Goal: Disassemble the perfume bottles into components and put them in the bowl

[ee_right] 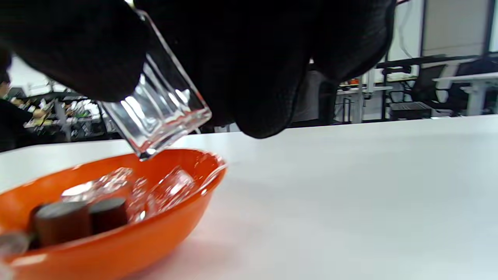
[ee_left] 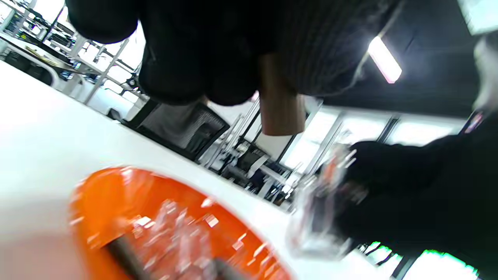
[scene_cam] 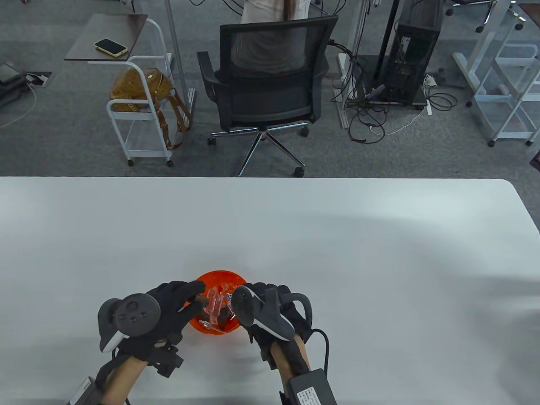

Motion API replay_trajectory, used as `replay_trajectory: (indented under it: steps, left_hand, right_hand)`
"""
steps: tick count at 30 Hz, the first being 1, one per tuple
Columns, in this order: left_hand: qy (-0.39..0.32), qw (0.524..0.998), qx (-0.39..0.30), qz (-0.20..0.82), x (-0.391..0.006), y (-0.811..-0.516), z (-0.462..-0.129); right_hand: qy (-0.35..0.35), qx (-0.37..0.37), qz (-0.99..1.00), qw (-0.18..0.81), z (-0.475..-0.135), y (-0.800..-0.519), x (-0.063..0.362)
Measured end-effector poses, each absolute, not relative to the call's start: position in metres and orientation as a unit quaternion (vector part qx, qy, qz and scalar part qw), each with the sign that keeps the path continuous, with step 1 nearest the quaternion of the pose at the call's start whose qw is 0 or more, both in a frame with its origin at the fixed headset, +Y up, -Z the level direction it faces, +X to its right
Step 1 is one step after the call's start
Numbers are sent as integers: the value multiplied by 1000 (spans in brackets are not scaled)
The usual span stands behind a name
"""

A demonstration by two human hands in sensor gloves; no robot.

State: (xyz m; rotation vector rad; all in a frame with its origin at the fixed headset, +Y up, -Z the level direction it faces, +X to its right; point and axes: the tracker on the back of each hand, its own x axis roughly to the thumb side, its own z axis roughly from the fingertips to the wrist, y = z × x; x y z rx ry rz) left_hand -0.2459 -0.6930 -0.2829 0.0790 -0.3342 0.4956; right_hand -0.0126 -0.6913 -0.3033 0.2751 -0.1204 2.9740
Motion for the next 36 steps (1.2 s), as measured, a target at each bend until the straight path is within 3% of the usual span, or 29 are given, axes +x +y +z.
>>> replay_trajectory:
  steps: [6, 13, 16, 19, 23, 29, 33, 36]
  left_hand:
    - [-196, 978, -20, 74, -221, -718, -289]
    - [-184, 981, -36, 50, -219, -722, -292]
    - [-174, 982, -34, 63, -226, -719, -292]
    - [-174, 977, 17, 121, -233, -708, -288]
    - [-243, 945, 65, 209, -230, -693, -278]
    - [-228, 947, 123, 189, -228, -684, -272]
    - [-196, 945, 115, 236, -235, -687, -275]
    - [-212, 944, 61, 245, -238, -688, -277]
  right_hand:
    - [-39, 74, 986, 141, -306, -686, 1]
    - [-38, 86, 988, 123, -303, -688, -6]
    - [-26, 91, 987, 128, -303, -691, -10]
    - [-10, 100, 987, 127, -303, -694, -17]
    - [3, 132, 982, 133, -298, -696, -34]
    - [-16, 154, 975, 158, -290, -688, -44]
    - [-14, 159, 963, 217, -290, -684, -42]
    - [-19, 161, 967, 198, -289, -684, -43]
